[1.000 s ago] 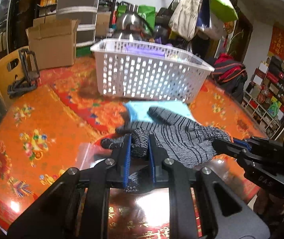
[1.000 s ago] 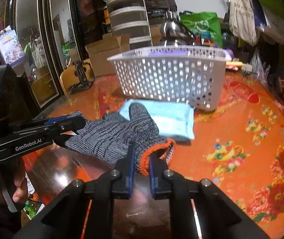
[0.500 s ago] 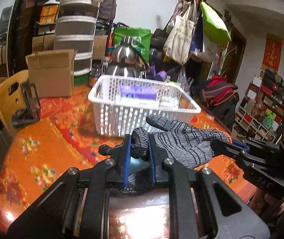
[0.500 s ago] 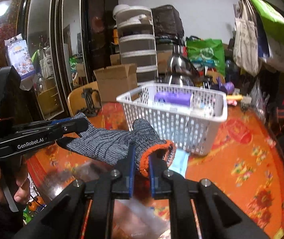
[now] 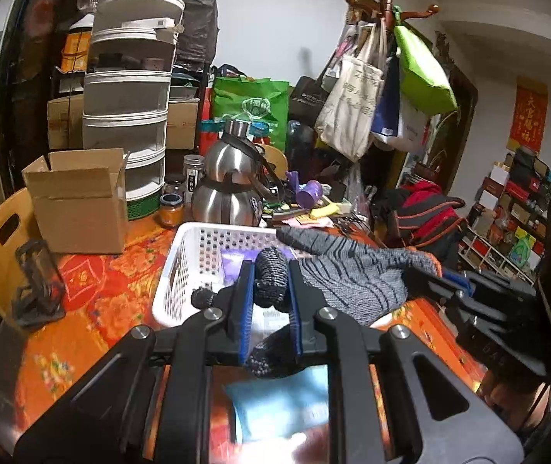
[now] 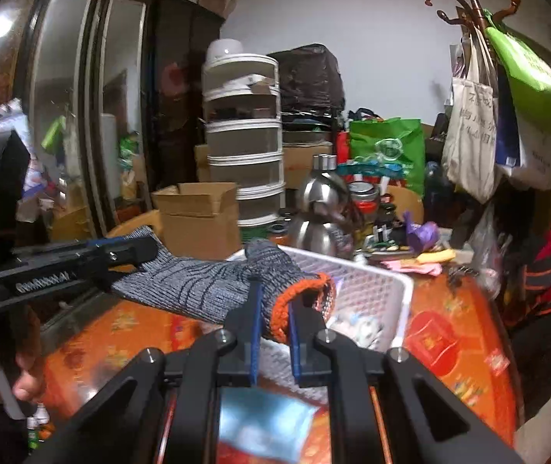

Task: Organize soft objects
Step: 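Lift the grey glove with both tools into the basket and release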

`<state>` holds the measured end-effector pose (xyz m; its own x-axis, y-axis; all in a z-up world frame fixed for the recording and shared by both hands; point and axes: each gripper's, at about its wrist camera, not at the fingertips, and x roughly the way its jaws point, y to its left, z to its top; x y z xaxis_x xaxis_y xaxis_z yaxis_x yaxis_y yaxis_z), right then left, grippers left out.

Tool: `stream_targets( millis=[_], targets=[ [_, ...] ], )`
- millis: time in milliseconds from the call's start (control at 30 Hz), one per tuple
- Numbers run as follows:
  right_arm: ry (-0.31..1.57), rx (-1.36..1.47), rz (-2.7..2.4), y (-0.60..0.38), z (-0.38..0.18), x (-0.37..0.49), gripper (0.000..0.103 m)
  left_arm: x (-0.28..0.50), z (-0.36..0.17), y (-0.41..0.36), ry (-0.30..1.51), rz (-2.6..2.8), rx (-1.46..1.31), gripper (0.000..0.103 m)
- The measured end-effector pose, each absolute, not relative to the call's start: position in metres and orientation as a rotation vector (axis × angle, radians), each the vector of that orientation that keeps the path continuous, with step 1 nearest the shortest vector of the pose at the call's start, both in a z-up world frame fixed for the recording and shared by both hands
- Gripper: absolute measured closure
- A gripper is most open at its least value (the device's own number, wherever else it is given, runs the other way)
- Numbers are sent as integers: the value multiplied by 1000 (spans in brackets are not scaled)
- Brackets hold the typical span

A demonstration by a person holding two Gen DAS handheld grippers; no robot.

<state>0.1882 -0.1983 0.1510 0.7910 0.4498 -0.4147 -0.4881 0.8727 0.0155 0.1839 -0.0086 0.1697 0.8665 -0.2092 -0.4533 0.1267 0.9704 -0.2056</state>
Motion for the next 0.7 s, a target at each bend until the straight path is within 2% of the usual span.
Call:
stream_targets(
  millis=[300,467,700],
  targets=[
    [472,-128,466,-186,130,282,93,292,178,-21,538,-107,-115,89],
    [515,-127,440,-183,103,317,93,339,149,-25,596,-86,-111,89],
    [559,-124,431,-184,70,336,93,366,95,-25,663,-69,-103,89]
  ],
)
